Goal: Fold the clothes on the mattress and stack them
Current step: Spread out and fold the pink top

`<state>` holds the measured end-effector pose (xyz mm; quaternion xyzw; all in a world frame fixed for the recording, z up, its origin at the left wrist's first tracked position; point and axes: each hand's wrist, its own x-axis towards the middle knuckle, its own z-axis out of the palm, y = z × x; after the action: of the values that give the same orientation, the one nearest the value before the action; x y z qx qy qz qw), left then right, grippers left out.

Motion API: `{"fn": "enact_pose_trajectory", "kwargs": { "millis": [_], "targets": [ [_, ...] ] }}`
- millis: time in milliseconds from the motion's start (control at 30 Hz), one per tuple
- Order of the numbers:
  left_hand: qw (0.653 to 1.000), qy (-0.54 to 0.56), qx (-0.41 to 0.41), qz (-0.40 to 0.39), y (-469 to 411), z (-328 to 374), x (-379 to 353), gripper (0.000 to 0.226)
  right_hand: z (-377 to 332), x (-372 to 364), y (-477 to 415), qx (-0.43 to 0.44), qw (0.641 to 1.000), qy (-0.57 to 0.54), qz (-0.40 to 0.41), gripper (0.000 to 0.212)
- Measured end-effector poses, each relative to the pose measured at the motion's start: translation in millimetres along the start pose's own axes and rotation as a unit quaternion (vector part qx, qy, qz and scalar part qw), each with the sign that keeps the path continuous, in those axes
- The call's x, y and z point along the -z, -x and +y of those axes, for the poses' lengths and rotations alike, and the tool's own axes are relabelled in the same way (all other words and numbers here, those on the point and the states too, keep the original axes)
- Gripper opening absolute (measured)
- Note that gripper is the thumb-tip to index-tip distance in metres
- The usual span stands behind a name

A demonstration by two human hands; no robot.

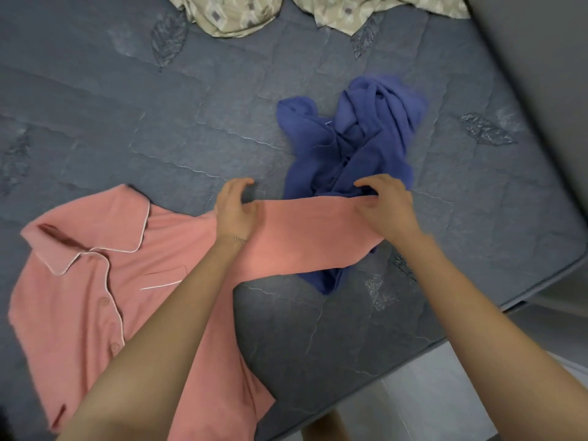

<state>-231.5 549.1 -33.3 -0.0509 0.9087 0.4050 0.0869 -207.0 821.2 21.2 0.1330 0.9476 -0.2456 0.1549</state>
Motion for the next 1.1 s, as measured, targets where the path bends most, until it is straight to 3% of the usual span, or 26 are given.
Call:
{"fn": "enact_pose_trajectory", "kwargs": {
  "millis": [400,667,1100],
  "targets": [
    [0.969,-0.238,-0.028,-0.051,92.8,-96.2,107.8,0.056,-128.5,-84.7,58.3,0.158,0.985,0.038,-0.054,0.063],
    [0.968,-0.245,0.044,-0.02,160.6,-183.7,187.3,0.057,-210.2,-158.3,110.7,0.189,0.975,0.081,-0.085,0.07],
    [0.959,-0.214,0.184,-0.014,227.5,-286.6,243.1,0.059,-291.9,-239.0,160.6,0.251,0.951,0.132,-0.127,0.072]
  ]
}}
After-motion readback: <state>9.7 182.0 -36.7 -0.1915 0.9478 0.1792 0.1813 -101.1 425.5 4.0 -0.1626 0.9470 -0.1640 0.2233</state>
